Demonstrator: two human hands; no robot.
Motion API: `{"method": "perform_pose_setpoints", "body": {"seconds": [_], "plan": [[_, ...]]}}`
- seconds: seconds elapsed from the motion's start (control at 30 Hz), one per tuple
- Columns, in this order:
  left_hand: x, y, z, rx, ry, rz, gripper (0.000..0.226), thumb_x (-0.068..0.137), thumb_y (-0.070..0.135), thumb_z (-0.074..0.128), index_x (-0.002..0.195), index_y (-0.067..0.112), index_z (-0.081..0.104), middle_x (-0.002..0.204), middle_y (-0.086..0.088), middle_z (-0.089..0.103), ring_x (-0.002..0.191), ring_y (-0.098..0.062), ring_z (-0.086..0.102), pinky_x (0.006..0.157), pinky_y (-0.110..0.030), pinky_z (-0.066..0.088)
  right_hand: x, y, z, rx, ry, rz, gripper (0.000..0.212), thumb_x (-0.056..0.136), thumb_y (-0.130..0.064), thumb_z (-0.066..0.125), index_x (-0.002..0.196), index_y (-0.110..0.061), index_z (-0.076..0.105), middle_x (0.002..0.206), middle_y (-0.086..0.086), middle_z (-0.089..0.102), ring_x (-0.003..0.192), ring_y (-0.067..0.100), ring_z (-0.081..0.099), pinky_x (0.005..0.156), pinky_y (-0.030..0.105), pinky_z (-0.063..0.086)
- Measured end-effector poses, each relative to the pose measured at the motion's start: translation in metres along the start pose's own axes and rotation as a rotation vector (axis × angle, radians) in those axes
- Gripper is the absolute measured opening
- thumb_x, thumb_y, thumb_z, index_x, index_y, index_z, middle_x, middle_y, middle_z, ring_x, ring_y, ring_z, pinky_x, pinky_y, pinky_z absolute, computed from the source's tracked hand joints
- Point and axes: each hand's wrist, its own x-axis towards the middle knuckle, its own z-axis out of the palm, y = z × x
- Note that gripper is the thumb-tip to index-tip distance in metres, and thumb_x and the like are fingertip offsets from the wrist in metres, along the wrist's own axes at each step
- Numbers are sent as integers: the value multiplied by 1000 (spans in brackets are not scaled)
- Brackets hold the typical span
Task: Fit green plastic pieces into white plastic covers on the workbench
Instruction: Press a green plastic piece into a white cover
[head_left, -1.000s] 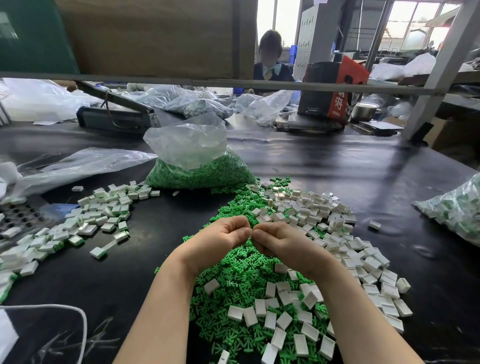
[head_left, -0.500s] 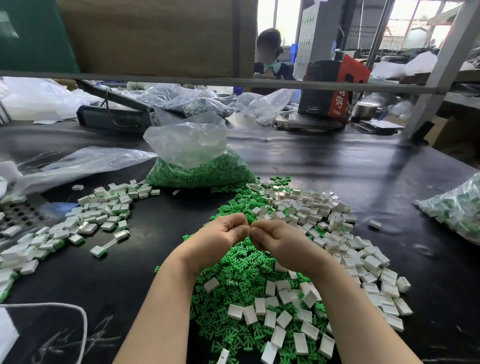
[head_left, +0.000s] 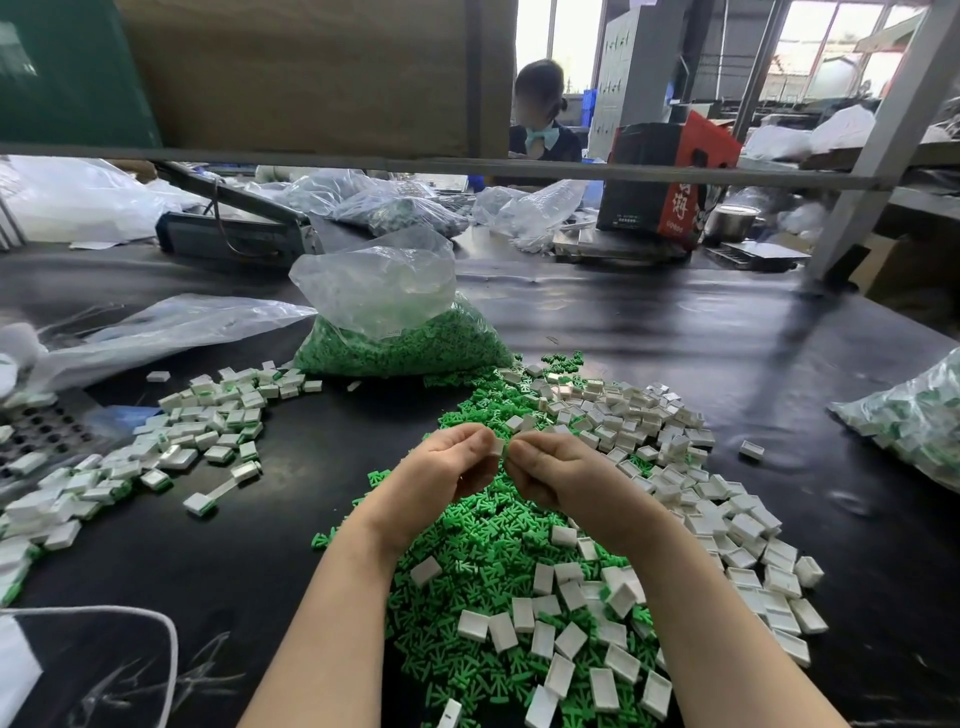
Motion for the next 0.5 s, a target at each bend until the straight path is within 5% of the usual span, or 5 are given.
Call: {"method": "perform_pose_setpoints", "body": {"seconds": [0.33, 0.5], "plan": [[4, 1, 2, 132, 42, 52, 27, 103, 22, 45, 79, 11, 51, 65, 4, 41, 60, -9, 36, 57, -20, 31, 0, -2, 4, 37, 49, 5, 35, 104, -16, 42, 69, -14, 47, 53, -11, 39, 50, 6, 30, 49, 19, 25], [4, 2, 6, 131, 20, 23, 24, 103, 19, 44, 83, 9, 53, 71, -5, 40, 69, -18, 35, 69, -38, 31, 0, 0, 2, -31, 43, -3, 30, 104, -15, 42, 85, 7, 52, 58, -9, 39, 51, 4, 32, 49, 15, 28]]}}
